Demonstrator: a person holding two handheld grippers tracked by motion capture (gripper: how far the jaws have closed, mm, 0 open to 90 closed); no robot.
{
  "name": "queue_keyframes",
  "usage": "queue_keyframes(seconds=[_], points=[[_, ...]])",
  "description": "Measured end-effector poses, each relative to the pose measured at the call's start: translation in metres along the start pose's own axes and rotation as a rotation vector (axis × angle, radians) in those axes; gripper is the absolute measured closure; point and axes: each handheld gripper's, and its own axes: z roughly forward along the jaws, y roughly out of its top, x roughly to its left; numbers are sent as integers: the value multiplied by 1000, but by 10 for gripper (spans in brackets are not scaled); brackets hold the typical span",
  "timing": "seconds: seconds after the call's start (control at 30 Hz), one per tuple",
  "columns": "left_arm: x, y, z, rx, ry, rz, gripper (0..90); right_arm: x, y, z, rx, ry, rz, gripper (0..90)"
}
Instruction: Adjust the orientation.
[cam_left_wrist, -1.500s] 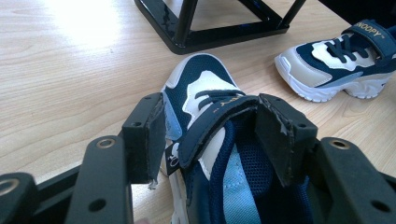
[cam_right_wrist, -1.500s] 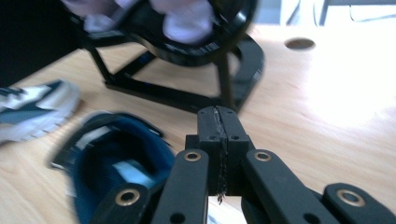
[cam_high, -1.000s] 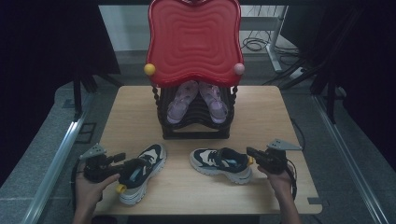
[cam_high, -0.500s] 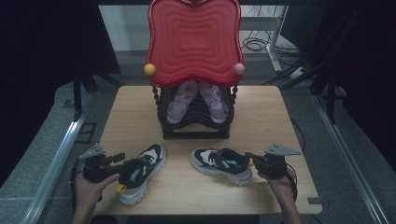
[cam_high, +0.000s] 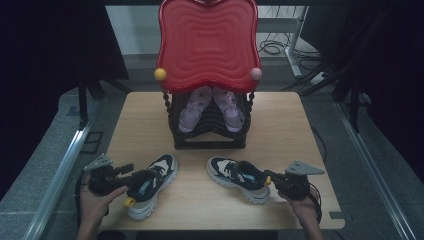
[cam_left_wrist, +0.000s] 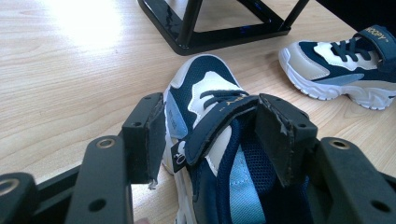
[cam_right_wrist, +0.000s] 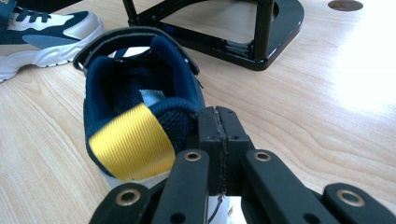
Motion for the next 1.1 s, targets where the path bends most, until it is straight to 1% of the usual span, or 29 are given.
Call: queue_keyframes(seconds=[0.3, 0.6, 1.1], points=[[0, 0, 0, 0, 0, 2, 437, 7, -5, -5, 1, 2, -1, 898], [0, 0, -1, -1, 2, 0, 437, 14, -6, -8, 9, 0, -11, 898], [2, 0, -5, -12, 5, -3, 437, 28, -12, -18, 18, 16, -34, 897]])
